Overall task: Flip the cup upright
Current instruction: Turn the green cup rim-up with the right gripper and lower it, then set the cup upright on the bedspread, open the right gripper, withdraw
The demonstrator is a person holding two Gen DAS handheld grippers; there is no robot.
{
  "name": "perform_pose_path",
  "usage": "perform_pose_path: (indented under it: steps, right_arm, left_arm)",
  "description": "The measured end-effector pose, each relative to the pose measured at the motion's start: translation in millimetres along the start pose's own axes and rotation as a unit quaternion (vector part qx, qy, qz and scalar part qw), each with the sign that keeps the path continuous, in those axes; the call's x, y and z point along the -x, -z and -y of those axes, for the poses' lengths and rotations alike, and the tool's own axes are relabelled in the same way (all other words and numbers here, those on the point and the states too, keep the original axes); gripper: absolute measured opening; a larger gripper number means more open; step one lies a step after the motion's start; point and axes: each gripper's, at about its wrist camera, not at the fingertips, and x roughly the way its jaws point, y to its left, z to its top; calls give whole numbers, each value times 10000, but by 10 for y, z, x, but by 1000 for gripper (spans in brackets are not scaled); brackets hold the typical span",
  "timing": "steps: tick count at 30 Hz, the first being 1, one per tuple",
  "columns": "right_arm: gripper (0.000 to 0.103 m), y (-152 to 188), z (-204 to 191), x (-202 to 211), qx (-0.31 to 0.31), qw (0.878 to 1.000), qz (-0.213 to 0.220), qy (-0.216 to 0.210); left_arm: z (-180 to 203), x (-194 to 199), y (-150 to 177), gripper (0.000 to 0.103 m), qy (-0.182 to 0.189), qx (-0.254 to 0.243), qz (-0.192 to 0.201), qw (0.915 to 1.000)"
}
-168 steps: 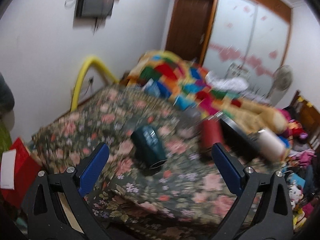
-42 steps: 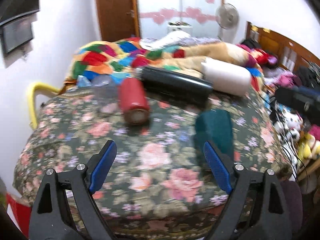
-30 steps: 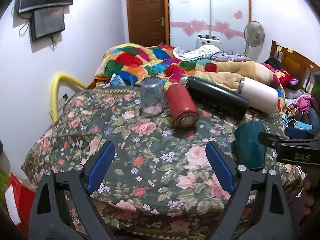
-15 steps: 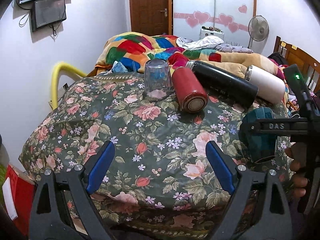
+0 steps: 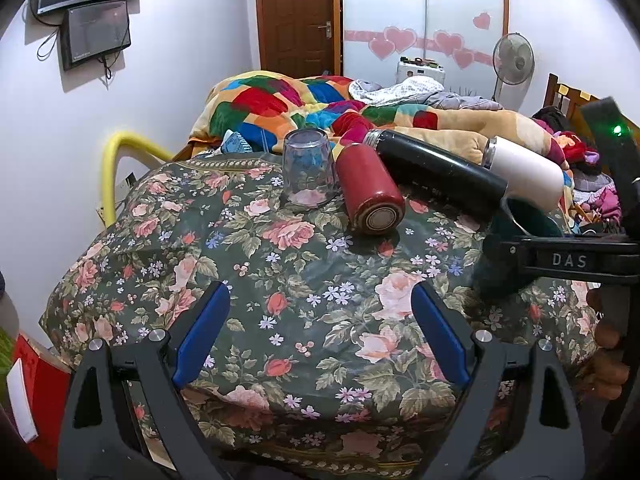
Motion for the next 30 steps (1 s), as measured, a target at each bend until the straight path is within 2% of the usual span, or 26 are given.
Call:
perform_pose_path:
  steps: [6, 9, 15, 24, 30]
  right_arm:
    - [72, -61, -76, 16, 260, 9992, 212, 215]
    - [72, -51, -68, -73, 258, 9994, 93, 213]
    - [72, 56, -71, -21, 299, 9992, 169, 226]
    - [73, 130, -186, -35, 725, 9964, 46, 444]
    - [74, 179, -147, 103, 659, 9973, 83, 325]
  left_arm:
    - [12, 10, 10, 92, -17, -23, -19, 10000]
    - [18, 28, 18, 92, -34, -60, -19, 10000]
    - [19, 58, 0, 92, -28, -32, 14, 10000]
    - [40, 145, -13, 92, -20, 6, 34, 10000]
    - [86, 337, -64, 92, -10, -30, 199, 9998]
